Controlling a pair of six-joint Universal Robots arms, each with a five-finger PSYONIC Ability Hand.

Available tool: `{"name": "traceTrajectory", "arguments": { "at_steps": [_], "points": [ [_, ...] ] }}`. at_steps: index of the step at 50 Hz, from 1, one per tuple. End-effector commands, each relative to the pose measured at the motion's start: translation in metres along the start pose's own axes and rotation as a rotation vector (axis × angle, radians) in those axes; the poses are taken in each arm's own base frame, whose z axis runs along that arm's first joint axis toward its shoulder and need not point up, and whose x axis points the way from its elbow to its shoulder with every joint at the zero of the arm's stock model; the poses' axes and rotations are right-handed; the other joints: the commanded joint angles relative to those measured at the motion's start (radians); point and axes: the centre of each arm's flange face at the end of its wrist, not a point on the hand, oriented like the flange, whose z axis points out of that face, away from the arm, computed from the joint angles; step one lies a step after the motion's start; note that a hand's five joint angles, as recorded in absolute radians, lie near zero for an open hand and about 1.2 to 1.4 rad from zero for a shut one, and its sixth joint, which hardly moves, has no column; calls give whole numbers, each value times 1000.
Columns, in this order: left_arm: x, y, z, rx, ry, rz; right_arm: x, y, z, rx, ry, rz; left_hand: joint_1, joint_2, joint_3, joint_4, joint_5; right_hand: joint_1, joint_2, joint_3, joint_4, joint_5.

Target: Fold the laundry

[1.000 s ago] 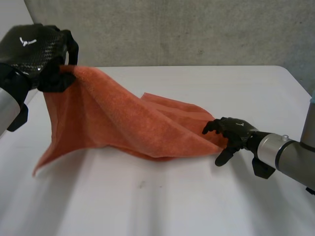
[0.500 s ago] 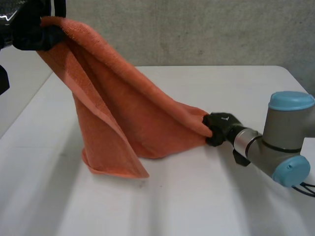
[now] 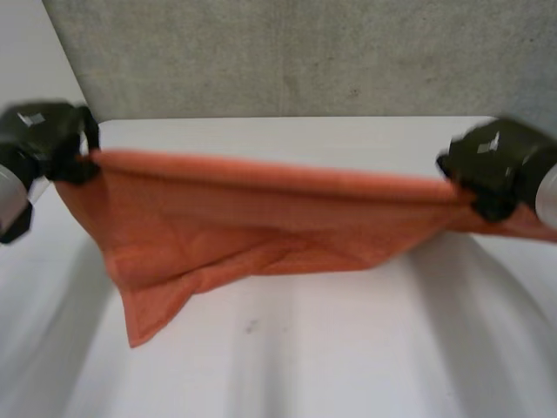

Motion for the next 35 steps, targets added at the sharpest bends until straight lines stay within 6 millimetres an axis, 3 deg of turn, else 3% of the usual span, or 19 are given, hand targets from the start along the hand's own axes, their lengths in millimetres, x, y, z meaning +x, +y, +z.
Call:
{"name": "traceTrajectory", "arguments": {
  "at_steps": [1,5,10,12,13,14,16,17,18,20,22,24,25,28,35],
  "points": [
    [15,61,17,-210,72,56,-30,32,20,-169,-199,-24,271,198,206,202,271,422,224,217,205,238],
    [28,91,33,-287,132,126,-38,46,43,-203,-231,-16,271,198,206,202,271,422,224,217,205,238],
    [33,81,61,-223,134,160,-30,56,84,-197,-144,-31,271,198,206,202,271,422,224,217,205,238],
    [36,56,76,-127,128,175,-12,46,102,-150,-28,-49,271,198,206,202,271,422,224,217,205,238],
    [37,44,80,-85,126,182,6,30,111,-84,80,-57,271,198,206,202,271,422,224,217,205,238],
    [34,18,89,14,103,198,15,19,113,-38,141,-54,271,198,206,202,271,422,224,217,205,238],
    [29,-11,97,136,62,213,35,-4,117,64,257,-42,271,198,206,202,271,422,224,217,205,238],
    [26,-26,100,203,39,218,55,-23,118,171,364,-22,271,198,206,202,271,422,224,217,205,238],
    [20,-58,103,345,-18,235,64,-32,117,226,413,-12,271,198,206,202,271,422,224,217,205,238],
    [12,-88,101,483,-87,241,79,-48,112,330,500,8,271,198,206,202,271,422,224,217,205,238],
    [2,-120,94,654,-176,240,101,-74,89,483,620,27,271,198,206,202,271,422,224,217,205,238],
    [-3,-135,89,739,-221,235,110,-83,71,551,674,40,271,198,206,202,271,422,224,217,205,238],
    [-1,-136,86,759,-228,230,110,-87,59,605,689,51,271,198,206,202,271,422,224,217,205,238],
    [1,-117,88,700,-209,221,100,-85,51,631,657,46,271,198,206,202,271,422,224,217,205,238],
    [13,-33,90,448,-130,165,28,-31,71,438,312,60,271,198,206,202,271,422,224,217,205,238]
  ]
}}
